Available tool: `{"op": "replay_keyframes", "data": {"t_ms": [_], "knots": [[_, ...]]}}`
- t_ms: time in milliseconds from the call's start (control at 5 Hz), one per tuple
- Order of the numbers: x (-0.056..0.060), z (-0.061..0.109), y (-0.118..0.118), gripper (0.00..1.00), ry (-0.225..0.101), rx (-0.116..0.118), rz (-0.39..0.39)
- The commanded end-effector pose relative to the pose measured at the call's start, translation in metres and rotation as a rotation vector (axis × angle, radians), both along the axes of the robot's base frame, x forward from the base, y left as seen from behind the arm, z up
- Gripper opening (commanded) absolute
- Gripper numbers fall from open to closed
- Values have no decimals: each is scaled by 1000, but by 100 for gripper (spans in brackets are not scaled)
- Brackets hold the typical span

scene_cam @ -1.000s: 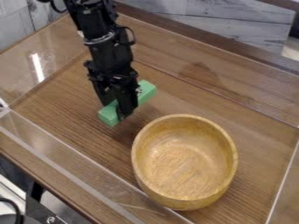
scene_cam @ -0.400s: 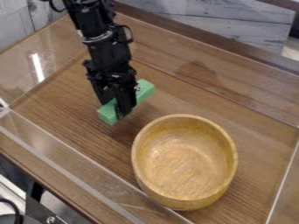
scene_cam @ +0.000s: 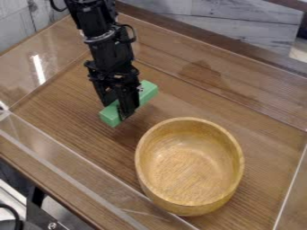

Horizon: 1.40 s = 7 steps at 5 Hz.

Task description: Remove the green block from inside the brown bowl and put it on the table

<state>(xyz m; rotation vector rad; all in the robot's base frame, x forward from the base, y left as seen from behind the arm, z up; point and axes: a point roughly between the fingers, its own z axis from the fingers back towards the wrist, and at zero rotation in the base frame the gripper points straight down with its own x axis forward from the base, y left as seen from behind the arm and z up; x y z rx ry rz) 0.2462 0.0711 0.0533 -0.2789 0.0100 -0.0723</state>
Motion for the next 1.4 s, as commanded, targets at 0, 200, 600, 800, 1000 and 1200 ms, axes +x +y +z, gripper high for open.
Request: {"op": "replay_keyframes", "data": {"t_ms": [0, 200, 600, 800, 1000, 1200], "knots": [[10, 13, 9, 0, -48, 19, 15], [10, 13, 10, 0, -43, 15, 18], [10, 13, 13, 0, -33, 9, 24], [11, 12, 14, 0, -28, 5, 26], [11, 12, 15, 0, -24, 2, 28], [12, 12, 15, 0, -20, -1, 31]]}}
